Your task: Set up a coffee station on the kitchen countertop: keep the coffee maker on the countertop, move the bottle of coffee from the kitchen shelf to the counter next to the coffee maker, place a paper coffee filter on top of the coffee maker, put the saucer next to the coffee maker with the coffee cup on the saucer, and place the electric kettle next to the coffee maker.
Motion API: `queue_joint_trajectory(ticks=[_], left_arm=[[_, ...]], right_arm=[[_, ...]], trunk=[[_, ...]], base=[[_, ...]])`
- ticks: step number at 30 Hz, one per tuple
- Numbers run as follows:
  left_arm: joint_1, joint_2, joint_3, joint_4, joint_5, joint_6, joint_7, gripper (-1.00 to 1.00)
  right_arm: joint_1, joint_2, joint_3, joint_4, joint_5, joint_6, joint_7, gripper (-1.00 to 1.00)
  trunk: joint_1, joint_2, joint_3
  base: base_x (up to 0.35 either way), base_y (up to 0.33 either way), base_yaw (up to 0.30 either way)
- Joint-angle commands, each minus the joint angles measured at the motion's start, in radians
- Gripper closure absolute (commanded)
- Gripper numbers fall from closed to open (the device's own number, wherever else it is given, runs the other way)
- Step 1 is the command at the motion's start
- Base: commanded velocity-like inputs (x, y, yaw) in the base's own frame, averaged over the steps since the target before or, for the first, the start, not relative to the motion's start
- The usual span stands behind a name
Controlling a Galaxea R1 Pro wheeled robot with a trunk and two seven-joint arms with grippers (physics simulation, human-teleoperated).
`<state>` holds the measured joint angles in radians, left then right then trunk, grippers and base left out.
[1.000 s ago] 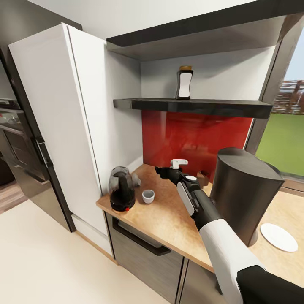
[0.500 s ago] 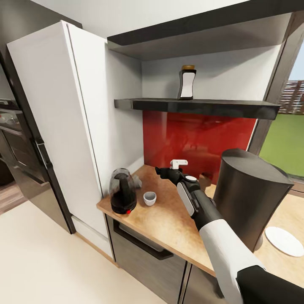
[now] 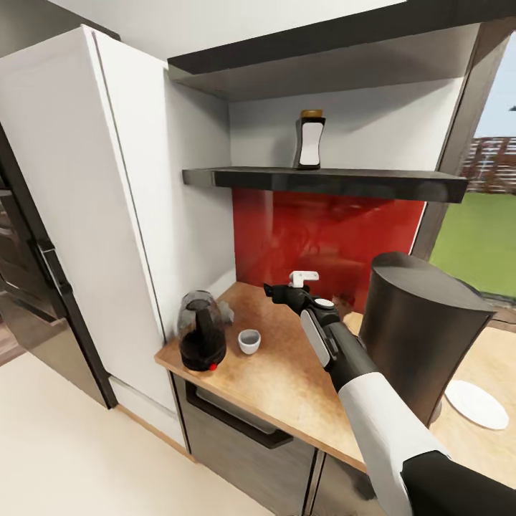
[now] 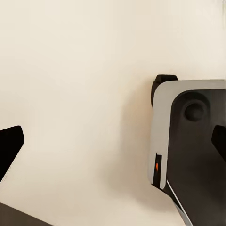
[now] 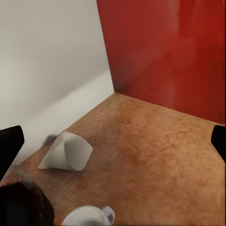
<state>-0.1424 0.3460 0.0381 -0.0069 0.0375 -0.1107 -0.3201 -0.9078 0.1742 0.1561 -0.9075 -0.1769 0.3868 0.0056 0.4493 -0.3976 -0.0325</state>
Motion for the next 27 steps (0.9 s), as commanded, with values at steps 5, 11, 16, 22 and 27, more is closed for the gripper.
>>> queue_joint_trajectory(ticks=[5, 11, 16, 22, 27], left_arm=[[-0.001, 0.000, 0.003, 0.001, 0.004, -0.001, -0.005, -1.00], [0.000, 0.000, 0.002, 0.002, 0.004, -0.001, -0.005, -1.00], [0.000, -0.001, 0.002, 0.002, 0.004, -0.001, -0.005, -1.00], [0.000, -0.001, 0.002, 0.002, 0.004, 0.000, -0.005, -1.00], [0.001, 0.002, 0.002, 0.002, 0.004, 0.000, -0.005, -1.00]], right_arm=[[-0.001, 0.000, 0.001, -0.001, -0.004, 0.004, 0.001, -1.00], [-0.001, 0.000, 0.002, 0.002, -0.003, 0.006, 0.060, -1.00], [-0.002, 0.000, -0.001, 0.036, 0.002, 0.006, 0.284, -1.00], [-0.002, -0.010, -0.001, 0.039, 0.001, 0.008, 0.324, -1.00], [-0.002, -0.012, 0.000, 0.042, 0.001, 0.010, 0.330, -1.00]], trunk=[[0.001, -0.002, -0.002], [0.001, -0.002, -0.002], [0.001, -0.002, -0.002], [0.001, -0.002, -0.002], [0.001, -0.002, -0.002]], base=[[0.001, 0.012, -0.277], [0.059, 0.146, -0.095], [0.135, 0.259, -0.007], [0.145, 0.277, -0.001], [0.146, 0.279, 0.000]])
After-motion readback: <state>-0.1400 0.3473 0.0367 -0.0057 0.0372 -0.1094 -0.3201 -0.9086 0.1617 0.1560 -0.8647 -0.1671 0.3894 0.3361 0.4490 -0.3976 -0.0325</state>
